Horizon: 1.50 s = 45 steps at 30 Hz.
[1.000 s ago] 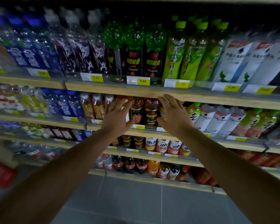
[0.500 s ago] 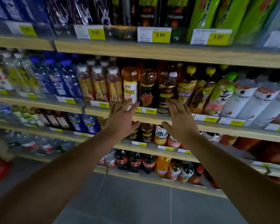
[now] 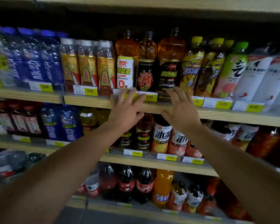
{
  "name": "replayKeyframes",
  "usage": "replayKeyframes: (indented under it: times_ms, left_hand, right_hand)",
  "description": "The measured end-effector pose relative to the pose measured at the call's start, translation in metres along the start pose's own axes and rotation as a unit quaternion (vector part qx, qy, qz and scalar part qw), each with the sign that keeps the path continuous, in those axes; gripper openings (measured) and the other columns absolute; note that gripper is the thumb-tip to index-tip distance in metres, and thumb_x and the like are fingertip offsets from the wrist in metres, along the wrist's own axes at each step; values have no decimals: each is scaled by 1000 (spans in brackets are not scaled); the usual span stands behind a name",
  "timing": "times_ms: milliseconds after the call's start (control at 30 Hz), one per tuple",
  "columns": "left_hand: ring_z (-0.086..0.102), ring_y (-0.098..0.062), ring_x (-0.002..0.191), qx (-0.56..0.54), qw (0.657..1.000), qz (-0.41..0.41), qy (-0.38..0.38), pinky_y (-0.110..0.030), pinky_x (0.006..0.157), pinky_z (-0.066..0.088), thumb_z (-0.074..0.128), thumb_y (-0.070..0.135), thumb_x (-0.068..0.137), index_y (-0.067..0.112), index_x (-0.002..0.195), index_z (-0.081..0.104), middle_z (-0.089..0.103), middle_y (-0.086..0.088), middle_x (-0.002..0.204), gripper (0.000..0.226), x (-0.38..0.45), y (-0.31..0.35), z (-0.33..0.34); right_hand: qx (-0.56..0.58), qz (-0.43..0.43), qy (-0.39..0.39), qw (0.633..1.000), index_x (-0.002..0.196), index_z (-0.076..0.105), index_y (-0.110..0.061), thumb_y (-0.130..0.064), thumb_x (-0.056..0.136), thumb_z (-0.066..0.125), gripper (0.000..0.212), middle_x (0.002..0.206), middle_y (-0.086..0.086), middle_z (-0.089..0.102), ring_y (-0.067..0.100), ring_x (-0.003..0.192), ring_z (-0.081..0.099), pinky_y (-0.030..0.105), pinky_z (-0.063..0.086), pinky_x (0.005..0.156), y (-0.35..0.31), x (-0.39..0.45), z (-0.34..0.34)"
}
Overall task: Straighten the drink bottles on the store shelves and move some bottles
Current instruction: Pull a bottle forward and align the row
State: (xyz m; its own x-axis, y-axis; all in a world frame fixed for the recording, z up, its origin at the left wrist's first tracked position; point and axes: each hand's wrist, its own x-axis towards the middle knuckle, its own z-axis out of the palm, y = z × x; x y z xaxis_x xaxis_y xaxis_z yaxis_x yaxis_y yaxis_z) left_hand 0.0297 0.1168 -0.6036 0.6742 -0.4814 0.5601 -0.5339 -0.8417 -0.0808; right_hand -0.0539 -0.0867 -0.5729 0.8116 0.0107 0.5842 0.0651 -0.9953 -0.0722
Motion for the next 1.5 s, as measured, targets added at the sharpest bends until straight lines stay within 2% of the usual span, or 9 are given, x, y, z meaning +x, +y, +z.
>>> replayKeyframes:
  times_ms: [133, 567, 667, 833, 900, 1033, 1200, 1300, 1500]
  left_hand:
    - [16, -34, 142, 24, 999, 24, 31, -71, 108, 25, 57, 55, 91, 38, 153, 22, 27, -4, 154, 74, 8, -7, -1]
    - [20, -35, 140, 47, 997, 44, 43, -69, 107, 27, 55, 57, 92, 39, 154, 20, 27, -5, 154, 72, 9, -13, 2]
    - [21, -37, 141, 60, 995, 47, 59, -71, 107, 27, 55, 58, 91, 39, 154, 21, 27, -6, 155, 74, 9, -15, 9]
    - [26, -40, 135, 85, 992, 53, 81, -74, 101, 31, 58, 58, 89, 36, 151, 23, 28, -9, 150, 75, 10, -17, 20]
    - [24, -39, 136, 94, 990, 54, 87, -74, 102, 30, 54, 58, 91, 35, 152, 22, 23, -8, 150, 73, 10, -18, 23]
    - [30, -40, 135, 85, 990, 56, 95, -74, 101, 31, 55, 56, 90, 34, 152, 30, 33, -9, 150, 70, 10, -18, 23]
    - [26, -39, 138, 74, 992, 51, 85, -73, 103, 29, 54, 56, 91, 37, 152, 25, 31, -9, 152, 70, 11, -19, 23]
    - [15, -37, 142, 65, 994, 48, 67, -73, 108, 21, 48, 56, 95, 39, 154, 16, 21, -7, 157, 69, 10, -17, 20]
    - [8, -36, 145, 62, 996, 41, 57, -71, 111, 16, 41, 56, 99, 40, 155, 10, 13, -6, 160, 67, 8, -14, 16]
  right_hand:
    - [1, -8, 53, 999, 149, 35, -14, -40, 89, 65, 72, 155, 7, 30, 32, 144, 25, 44, 25, 118, -1, 15, 2]
    - [-25, 7, 197, 980, 150, 31, -18, -43, 86, 65, 76, 157, 6, 26, 33, 144, 22, 46, 23, 119, -25, 106, -60]
    - [-43, 28, 196, 979, 153, 24, -21, -46, 85, 66, 83, 159, 7, 22, 33, 146, 18, 49, 19, 120, -25, 126, -67]
    - [-81, 90, 149, 981, 157, 8, -21, -55, 81, 69, 103, 163, 7, 12, 34, 149, 11, 54, 6, 121, -18, 145, -65]
    - [-96, 107, 144, 979, 157, 3, -20, -59, 77, 70, 111, 164, 6, 11, 33, 149, 12, 58, 0, 120, -19, 149, -62]
    - [-91, 125, 154, 976, 157, -2, -19, -59, 70, 77, 125, 163, 6, 12, 34, 147, 18, 60, 1, 119, -25, 151, -56]
    - [-97, 127, 147, 976, 155, 10, -16, -53, 67, 83, 121, 158, 10, 18, 38, 144, 18, 60, 5, 119, -30, 155, -65]
    - [-85, 129, 155, 976, 153, 14, -16, -49, 66, 85, 117, 156, 11, 20, 38, 143, 19, 59, 6, 119, -34, 151, -69]
    - [-23, 107, 206, 972, 152, 16, -24, -44, 70, 82, 107, 157, 15, 21, 41, 142, 24, 54, 17, 119, -37, 130, -66]
